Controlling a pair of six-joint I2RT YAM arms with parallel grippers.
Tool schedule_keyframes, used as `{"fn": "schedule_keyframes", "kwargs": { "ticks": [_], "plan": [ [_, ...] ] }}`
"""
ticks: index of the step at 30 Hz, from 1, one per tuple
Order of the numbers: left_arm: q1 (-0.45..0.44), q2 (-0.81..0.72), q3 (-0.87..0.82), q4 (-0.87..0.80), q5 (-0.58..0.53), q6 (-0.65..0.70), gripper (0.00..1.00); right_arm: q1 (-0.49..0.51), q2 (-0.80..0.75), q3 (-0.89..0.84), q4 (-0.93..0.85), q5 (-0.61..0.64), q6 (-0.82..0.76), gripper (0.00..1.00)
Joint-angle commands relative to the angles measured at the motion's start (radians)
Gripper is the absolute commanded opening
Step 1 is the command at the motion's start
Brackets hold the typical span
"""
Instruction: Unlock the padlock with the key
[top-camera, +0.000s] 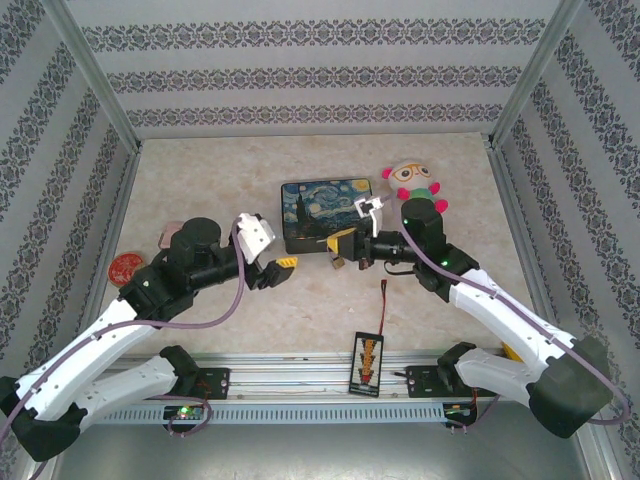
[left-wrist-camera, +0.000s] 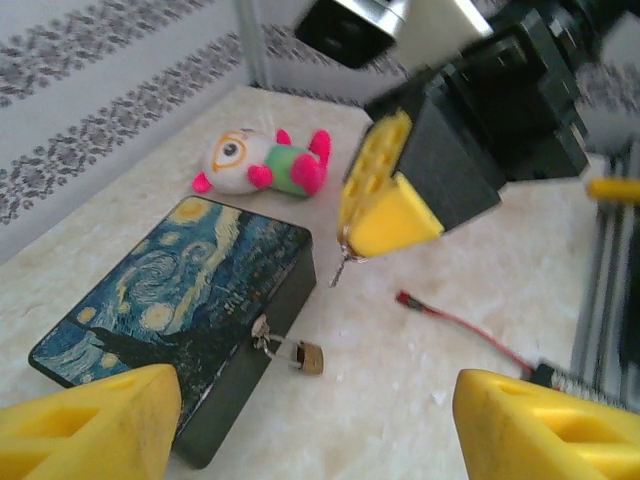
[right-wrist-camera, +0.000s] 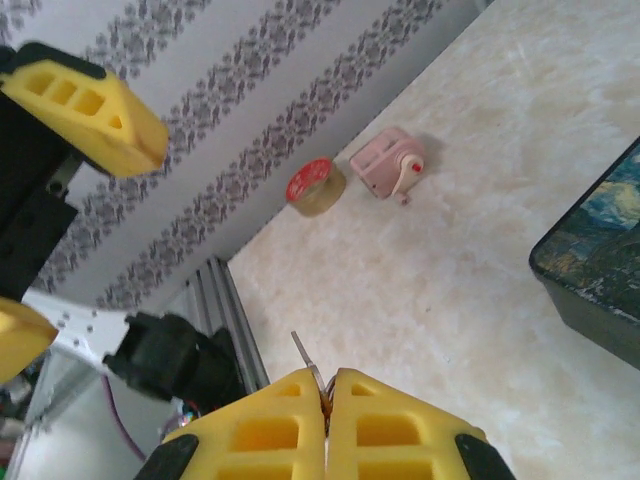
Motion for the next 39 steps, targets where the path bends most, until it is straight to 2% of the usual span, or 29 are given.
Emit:
{"fn": "schedule_keyframes", "kwargs": {
  "ticks": [1, 6, 12, 15, 19, 25, 36, 39],
  "plan": [
    [0.024, 0.011, -0.011, 0.171, -0.050, -0.243, 0.73, -0.021, 0.000, -0.015, 0.205, -0.027, 0.174, 0.00],
    [0.064, 0.077, 0.005, 0.247, 0.027, -0.435, 0.73, -0.034, 0.015, -0.029, 0.346, -0.033, 0.304, 0.00],
    [0.114, 0.187, 0.017, 0.425, 0.230, -0.645, 0.64, -0.034, 0.018, -0.060, 0.500, -0.025, 0.407, 0.00],
    [0.117, 0.235, 0.021, 0.515, 0.311, -0.697, 0.61, -0.034, 0.007, -0.066, 0.521, -0.013, 0.419, 0.00],
    [0.118, 0.263, 0.025, 0.569, 0.360, -0.722, 0.55, -0.034, -0.005, -0.076, 0.523, 0.002, 0.417, 0.00],
    [0.121, 0.276, 0.023, 0.575, 0.354, -0.720, 0.44, -0.031, 0.006, -0.071, 0.538, -0.005, 0.430, 0.00],
    [0.151, 0.306, -0.011, 0.706, 0.394, -0.784, 0.26, -0.011, 0.028, -0.049, 0.541, -0.023, 0.433, 0.00],
    [0.155, 0.308, -0.016, 0.718, 0.401, -0.792, 0.19, -0.007, 0.033, -0.047, 0.543, -0.021, 0.430, 0.00]
  ]
}}
